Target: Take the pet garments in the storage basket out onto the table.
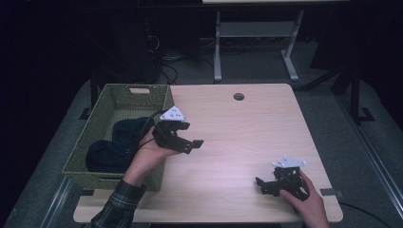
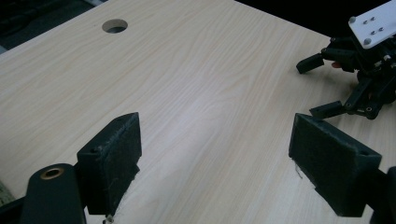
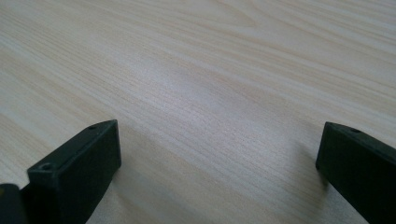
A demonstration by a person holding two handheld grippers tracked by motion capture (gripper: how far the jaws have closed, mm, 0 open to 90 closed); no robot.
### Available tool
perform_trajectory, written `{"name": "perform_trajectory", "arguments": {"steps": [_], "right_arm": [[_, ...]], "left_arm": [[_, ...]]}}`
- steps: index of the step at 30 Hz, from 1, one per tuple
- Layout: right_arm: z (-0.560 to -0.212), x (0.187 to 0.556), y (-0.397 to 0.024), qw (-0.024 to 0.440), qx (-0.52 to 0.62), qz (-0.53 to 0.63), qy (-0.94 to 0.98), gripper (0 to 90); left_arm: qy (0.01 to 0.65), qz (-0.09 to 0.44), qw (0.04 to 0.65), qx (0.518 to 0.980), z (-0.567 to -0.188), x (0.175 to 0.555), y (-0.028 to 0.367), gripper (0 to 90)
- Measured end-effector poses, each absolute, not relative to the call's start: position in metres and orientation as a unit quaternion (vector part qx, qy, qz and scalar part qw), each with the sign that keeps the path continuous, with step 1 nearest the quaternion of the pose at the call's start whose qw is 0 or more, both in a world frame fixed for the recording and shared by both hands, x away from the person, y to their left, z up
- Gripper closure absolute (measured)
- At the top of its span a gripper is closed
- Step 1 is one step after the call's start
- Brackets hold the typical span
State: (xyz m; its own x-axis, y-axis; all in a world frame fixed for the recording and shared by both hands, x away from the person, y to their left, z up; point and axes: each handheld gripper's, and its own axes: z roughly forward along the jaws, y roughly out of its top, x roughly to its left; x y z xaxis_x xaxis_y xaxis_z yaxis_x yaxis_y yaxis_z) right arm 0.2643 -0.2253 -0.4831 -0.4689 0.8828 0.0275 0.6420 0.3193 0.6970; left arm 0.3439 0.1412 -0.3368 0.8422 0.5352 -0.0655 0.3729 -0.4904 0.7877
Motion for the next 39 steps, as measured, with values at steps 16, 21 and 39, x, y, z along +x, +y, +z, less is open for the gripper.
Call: {"name": "perform_trajectory", "arguments": {"steps": [16, 21, 39], "right_arm": [[-0.483, 0.264, -0.225, 0.183, 0.481, 0.329, 0.791, 0.0], [-0.483, 0.264, -0.225, 0.183, 0.481, 0.329, 0.791, 0.0], [-0.483, 0.264, -0.225, 0.183, 0.482, 0.329, 0.791, 0.0]], "left_arm": [[0.281, 0.098, 0.435, 0.85, -0.333, 0.347, 0.17, 16.4], [0.294, 0.104, 0.439, 0.843, -0.33, 0.349, 0.185, 16.4], [0.345, 0.135, 0.435, 0.82, -0.325, 0.355, 0.238, 16.4]]}}
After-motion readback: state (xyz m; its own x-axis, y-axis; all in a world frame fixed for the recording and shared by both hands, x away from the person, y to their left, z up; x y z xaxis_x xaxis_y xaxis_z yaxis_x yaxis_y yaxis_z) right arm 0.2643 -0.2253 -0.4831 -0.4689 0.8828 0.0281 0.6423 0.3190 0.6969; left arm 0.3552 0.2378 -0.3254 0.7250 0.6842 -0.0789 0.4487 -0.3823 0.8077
